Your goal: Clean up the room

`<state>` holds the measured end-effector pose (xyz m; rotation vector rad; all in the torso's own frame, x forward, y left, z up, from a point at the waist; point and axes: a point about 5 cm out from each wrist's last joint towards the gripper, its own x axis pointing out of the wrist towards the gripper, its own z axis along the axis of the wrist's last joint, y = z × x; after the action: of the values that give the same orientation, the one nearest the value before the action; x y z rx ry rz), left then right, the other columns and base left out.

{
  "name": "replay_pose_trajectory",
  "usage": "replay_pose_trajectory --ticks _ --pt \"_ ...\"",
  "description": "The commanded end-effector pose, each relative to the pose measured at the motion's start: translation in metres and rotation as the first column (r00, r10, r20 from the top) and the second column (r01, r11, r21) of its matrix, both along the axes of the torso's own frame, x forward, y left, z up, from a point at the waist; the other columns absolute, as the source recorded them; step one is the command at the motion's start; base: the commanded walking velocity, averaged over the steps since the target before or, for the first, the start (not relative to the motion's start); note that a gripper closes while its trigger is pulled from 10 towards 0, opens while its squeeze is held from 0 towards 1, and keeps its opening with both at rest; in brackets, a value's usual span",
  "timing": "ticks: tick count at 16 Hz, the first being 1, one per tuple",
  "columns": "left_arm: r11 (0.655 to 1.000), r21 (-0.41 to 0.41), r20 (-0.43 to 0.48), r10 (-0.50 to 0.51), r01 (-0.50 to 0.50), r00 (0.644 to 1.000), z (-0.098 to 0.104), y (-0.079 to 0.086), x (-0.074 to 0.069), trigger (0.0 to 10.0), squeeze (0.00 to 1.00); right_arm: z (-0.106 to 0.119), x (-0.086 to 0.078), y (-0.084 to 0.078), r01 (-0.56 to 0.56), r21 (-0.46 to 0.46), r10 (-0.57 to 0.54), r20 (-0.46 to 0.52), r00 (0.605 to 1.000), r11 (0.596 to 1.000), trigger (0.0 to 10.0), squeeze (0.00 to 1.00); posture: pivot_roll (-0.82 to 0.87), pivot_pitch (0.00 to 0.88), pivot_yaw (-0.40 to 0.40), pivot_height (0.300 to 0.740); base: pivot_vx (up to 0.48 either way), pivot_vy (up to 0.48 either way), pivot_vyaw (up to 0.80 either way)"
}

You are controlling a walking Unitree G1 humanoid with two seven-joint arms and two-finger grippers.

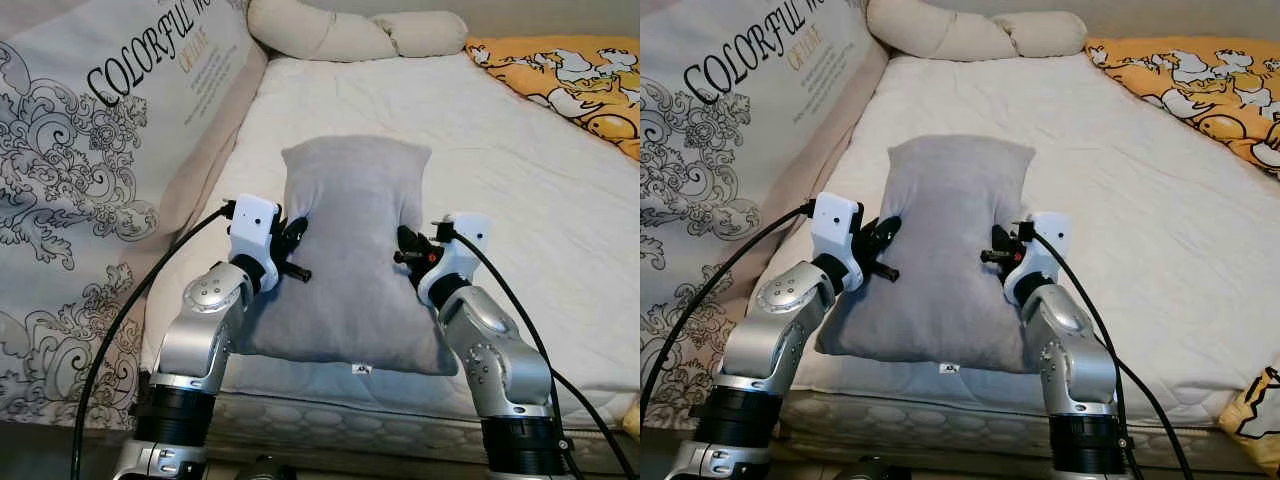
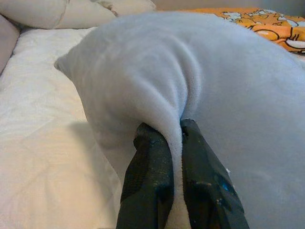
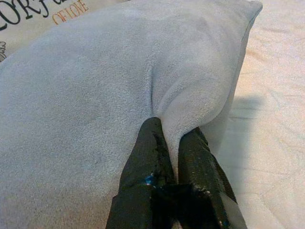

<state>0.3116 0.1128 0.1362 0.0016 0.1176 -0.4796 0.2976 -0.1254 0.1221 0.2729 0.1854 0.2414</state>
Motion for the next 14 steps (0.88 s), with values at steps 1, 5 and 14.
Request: replay_pose_trajectory --ticks 1,5,14 --pt "1.000 0.013 0.034 -0.007 0.007 0.999 0.0077 -0.0009 -0.0014 10.0 0.00 0.0108 0.0003 0.0024 -0.001 -0.005 0.001 0.056 0.998 1.000 10.0 0.00 -0.06 0.000 0.061 0.740 0.000 0.277 0.00" --pt "1.000 0.019 0.027 -0.009 0.009 1.000 0.0070 -0.0017 -0.0023 10.0 0.00 0.0086 -0.0014 0.0054 -0.013 0.005 0.013 0.045 0.999 1.000 10.0 0.00 -0.05 0.000 0.057 0.740 0.000 0.317 0.00" --pt "0.998 0.056 0.017 -0.011 0.010 1.000 0.0062 0.0052 -0.0005 10.0 0.00 0.0060 0.0000 0.0043 0.016 0.017 -0.017 0.036 0.999 1.000 10.0 0.00 -0.05 0.000 0.064 0.740 0.000 0.391 0.00"
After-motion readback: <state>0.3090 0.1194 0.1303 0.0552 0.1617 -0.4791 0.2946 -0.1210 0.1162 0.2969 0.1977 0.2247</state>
